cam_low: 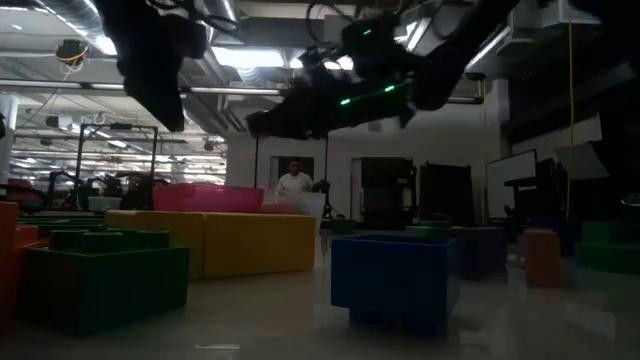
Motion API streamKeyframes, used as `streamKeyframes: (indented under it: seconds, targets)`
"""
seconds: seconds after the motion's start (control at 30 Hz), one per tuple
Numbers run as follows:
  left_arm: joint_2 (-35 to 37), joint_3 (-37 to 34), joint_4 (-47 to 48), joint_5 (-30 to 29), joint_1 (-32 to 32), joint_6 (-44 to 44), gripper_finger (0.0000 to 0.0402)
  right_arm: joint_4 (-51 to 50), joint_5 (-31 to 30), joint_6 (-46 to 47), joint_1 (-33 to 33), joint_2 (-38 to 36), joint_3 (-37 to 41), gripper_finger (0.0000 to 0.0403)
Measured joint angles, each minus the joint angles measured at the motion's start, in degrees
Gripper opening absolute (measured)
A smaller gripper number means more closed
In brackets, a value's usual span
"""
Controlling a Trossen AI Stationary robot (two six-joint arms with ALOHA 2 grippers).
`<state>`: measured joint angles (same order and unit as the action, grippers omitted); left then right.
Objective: Sort blocks by size
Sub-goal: Put the small red block into the pink bin, then put the big green game piece into the white bin
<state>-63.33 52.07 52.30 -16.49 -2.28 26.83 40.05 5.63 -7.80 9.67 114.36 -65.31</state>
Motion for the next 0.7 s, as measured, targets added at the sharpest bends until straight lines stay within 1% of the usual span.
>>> streamKeyframes:
  seconds: [0.17, 0.27, 0.33, 0.43, 0.53, 0.6, 0.7]
  targets:
    - [0.1, 0.0, -0.5, 0.0, 6.6, 5.0, 0.0210, -1.0, 0.6, 0.0, 0.9, 8.7, -10.5, 0.0137]
    - [0.1, 0.0, -0.6, 0.0, 9.9, 7.7, 0.0210, -5.8, -1.4, 0.6, 0.9, 12.1, -16.8, 0.0149]
    - [0.1, 0.0, -0.5, 0.0, 12.0, 9.8, 0.0210, -11.2, -2.6, 0.5, 0.9, 13.2, -20.6, 0.0164]
    - [0.0, 0.0, -0.7, -0.1, 15.1, 12.2, 0.0210, -19.6, -2.7, 0.4, 0.9, 13.9, -25.1, 0.0197]
    - [-0.5, -0.2, -1.2, -0.1, 18.3, 13.2, 0.0210, -26.9, -2.7, 0.4, 0.9, 13.8, -28.3, 0.0229]
    - [-0.8, -1.0, -3.3, -0.2, 20.4, 13.7, 0.0210, -32.9, -2.7, 0.2, 0.9, 13.3, -30.4, 0.0245]
    - [-1.3, -3.3, -9.9, -0.3, 23.3, 13.9, 0.0210, -46.3, -2.9, -1.5, 0.9, 11.5, -34.3, 0.0257]
